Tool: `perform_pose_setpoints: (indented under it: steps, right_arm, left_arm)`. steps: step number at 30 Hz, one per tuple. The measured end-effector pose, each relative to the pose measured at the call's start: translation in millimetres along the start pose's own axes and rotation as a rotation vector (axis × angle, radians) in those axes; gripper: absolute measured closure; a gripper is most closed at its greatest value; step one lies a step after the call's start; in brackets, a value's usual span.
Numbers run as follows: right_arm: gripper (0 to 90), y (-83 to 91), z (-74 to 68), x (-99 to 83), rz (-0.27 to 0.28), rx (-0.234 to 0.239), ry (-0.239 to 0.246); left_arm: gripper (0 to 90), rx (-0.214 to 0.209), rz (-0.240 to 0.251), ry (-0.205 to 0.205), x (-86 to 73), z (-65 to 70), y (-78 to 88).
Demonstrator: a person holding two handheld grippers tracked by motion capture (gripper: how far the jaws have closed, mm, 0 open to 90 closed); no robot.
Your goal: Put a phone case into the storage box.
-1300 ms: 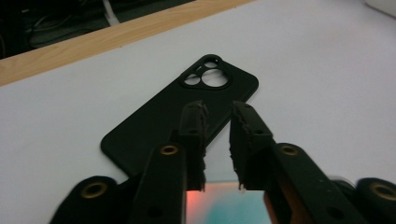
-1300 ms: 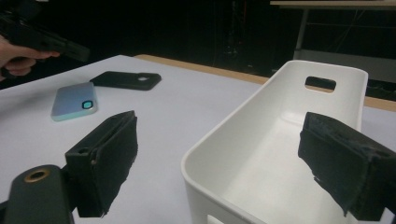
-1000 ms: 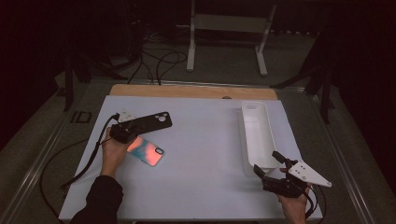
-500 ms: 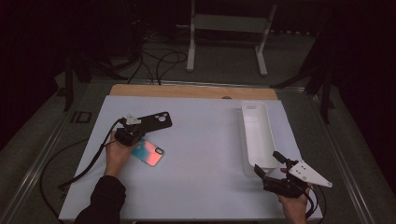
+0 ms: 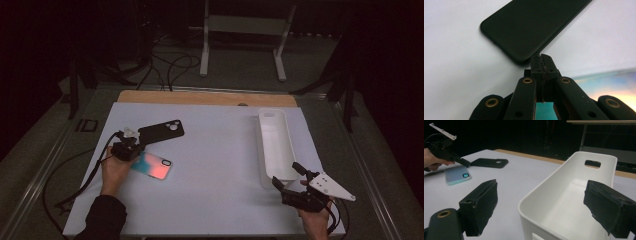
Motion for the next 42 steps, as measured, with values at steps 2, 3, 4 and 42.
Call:
perform_pose_setpoints:
  steps: [2,3,4,42]
  right_arm:
    - [11.7,-0.3,-0.4,-0.1,0.0,0.0,0.001]
    - [11.7,-0.4,-0.6,-0.1,0.0,0.001,0.003]
    - [11.7,-0.5,-0.9,0.0,-0.001,0.001,0.004]
    - [10.8,-10.0,2.2,3.7,0.012,0.003,0.02]
  left_arm:
    - [89.8,0.007,-0.001,0.018,-6.6,-5.0,5.4]
    - [89.8,0.007,-0.002,0.026,-10.4,-7.3,8.5]
    - [89.8,0.008,-0.003,0.034,-14.6,-9.2,11.6]
    - [61.2,0.023,0.226,0.15,-91.1,33.6,106.8]
Point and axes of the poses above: each handheld gripper's, and its own axes: y roughly backward along the jaws, x roughly out of its top, z roughly to its right, the point moved 1 cm from there along -y, roughly forward along the jaws, and after that the axes turned 1 degree about -z, right-handed, at the moved point
